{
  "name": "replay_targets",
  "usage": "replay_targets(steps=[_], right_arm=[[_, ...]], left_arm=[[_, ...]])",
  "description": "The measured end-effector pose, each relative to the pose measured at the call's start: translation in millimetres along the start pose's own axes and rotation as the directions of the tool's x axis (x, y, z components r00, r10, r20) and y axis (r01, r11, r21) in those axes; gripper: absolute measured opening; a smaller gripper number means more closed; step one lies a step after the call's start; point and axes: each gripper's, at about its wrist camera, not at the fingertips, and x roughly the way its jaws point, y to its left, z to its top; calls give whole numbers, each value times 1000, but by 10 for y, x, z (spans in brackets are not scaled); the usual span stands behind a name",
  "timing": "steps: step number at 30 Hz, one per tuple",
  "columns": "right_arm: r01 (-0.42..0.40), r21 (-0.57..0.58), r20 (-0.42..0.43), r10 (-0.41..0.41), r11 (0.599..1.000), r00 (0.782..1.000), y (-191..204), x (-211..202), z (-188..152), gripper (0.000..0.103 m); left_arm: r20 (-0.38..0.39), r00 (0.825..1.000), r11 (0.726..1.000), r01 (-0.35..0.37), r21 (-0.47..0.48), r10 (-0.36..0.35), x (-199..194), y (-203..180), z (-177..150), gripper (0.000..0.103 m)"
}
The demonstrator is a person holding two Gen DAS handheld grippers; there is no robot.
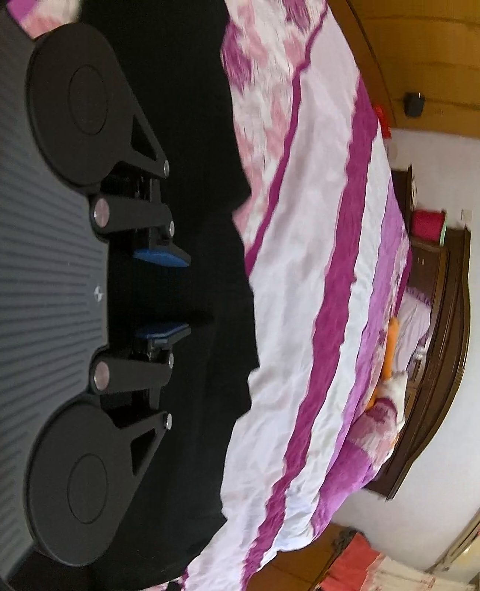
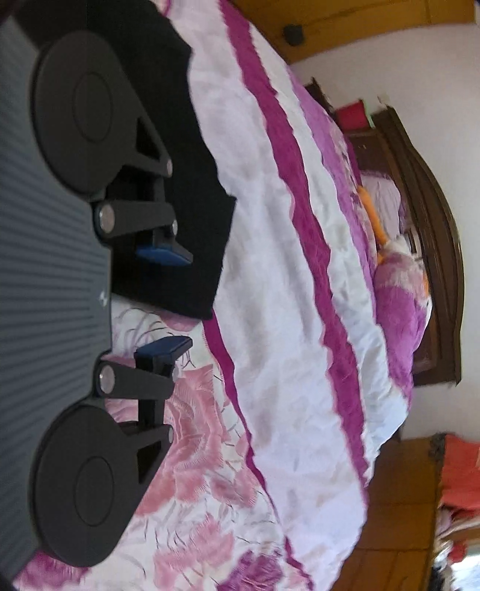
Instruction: Fold small clothes
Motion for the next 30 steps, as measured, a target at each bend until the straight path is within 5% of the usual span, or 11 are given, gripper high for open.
replay_targets(steps=[7, 15, 26, 30], right_arm=[[-70, -33, -34, 69, 997, 997, 70, -516, -45, 45], [-137, -66, -78, 132, 988, 988, 265, -1017, -234, 49], [-170, -104, -117, 157, 980, 981, 523, -1266, -695, 49], [-154, -82, -150, 141, 985, 979, 529, -1227, -854, 49]], left_arm=[[30, 994, 992, -98, -86, 101, -534, 435, -83, 51], [-15, 970, 943, -239, -233, 243, -948, 1022, -315, 58], [-52, 979, 836, -194, -514, 196, -1100, 1562, -628, 67], [-37, 984, 772, -160, -616, 175, -1046, 1696, -635, 68]])
